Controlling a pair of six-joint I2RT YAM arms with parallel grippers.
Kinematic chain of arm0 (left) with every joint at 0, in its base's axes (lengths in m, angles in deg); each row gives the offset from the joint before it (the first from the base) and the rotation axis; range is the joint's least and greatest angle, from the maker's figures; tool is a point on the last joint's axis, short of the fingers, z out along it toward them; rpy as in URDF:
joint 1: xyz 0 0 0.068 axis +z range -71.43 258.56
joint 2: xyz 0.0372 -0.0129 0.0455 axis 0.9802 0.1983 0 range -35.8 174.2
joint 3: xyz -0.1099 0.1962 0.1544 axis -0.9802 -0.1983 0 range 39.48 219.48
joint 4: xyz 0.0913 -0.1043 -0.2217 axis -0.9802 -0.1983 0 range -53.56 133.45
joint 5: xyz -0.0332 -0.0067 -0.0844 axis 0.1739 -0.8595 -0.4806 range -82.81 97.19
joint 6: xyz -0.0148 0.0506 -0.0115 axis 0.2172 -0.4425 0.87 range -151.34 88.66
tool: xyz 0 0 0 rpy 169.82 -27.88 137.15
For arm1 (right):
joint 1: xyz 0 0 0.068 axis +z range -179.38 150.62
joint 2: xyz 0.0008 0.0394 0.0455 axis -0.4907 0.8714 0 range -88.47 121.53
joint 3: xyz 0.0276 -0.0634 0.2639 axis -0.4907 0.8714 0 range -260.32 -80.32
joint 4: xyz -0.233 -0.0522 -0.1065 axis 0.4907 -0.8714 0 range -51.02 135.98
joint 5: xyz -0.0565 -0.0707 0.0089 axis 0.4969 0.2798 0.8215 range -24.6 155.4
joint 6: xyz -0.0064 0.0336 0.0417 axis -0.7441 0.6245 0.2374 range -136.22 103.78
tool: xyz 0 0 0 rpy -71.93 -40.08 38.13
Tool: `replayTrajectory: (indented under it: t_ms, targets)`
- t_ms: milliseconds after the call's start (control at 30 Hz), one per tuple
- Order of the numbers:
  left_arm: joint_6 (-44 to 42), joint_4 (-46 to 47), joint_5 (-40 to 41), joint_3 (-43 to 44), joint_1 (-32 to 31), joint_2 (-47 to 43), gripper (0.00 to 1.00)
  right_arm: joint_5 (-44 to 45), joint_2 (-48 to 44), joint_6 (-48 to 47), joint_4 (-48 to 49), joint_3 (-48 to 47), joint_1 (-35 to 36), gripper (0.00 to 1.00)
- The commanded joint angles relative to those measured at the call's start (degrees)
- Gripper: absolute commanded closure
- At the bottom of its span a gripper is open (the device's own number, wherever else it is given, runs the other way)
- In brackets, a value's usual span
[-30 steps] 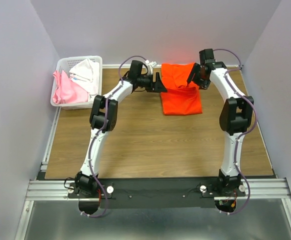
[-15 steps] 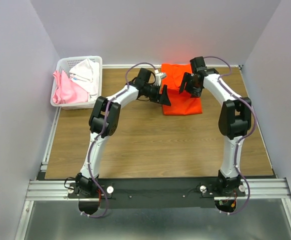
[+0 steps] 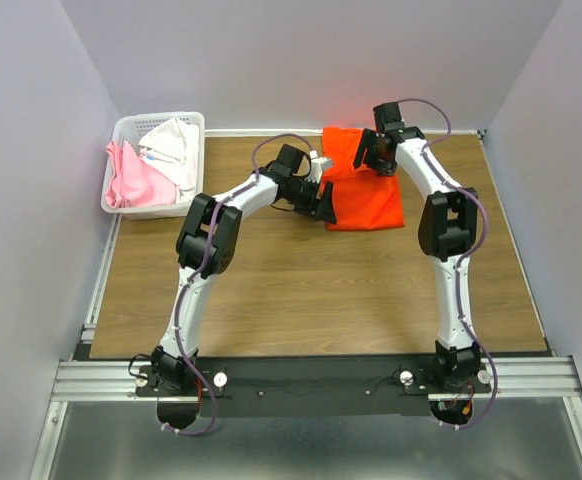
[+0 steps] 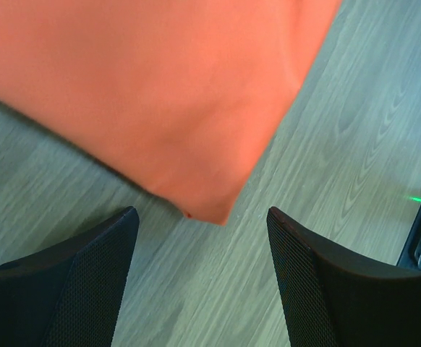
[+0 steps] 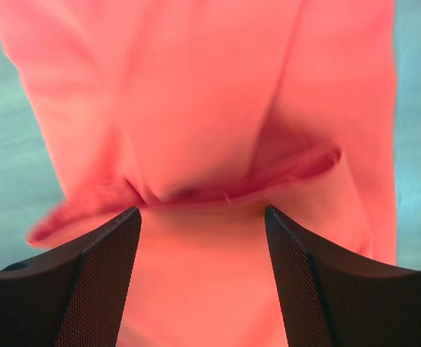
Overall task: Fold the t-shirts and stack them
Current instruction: Fold the tshirt
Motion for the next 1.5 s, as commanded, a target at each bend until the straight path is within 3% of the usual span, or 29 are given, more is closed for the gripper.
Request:
replayTrajectory:
  t_ms: [0,133,267,500,733,1467]
  targets:
    - [-1.8,-2.4,3.0,-1.5,0.1,-2.8,0.20,3.6,2.0,-0.9,0.4,-7.4,-0.8,0.23]
    - [-1.9,-2.5,3.7,-1.8,0.0,-4.0,0.20,4.7,0.2,-1.7,0.5,-6.6,-0.8,0.23]
    - [-1.6,-2.1,4.2,-2.6,0.0,-5.4,0.20,5.5,-6.0,-2.2,0.6,1.2,-0.8,0.23]
    - [-0.1,-1.6,4.4,-3.6,0.0,-5.9,0.21,7.5,-18.0,-1.0,3.5,23.0,-0.8,0.22]
    - [0.7,-1.3,4.4,-3.9,0.0,-5.8,0.23,9.2,-26.9,0.8,5.4,34.7,-1.5,0.22]
    - [1.2,-1.1,5.3,-6.3,0.0,-7.8,0.24,9.2,-25.6,0.2,10.6,47.3,-3.8,0.42]
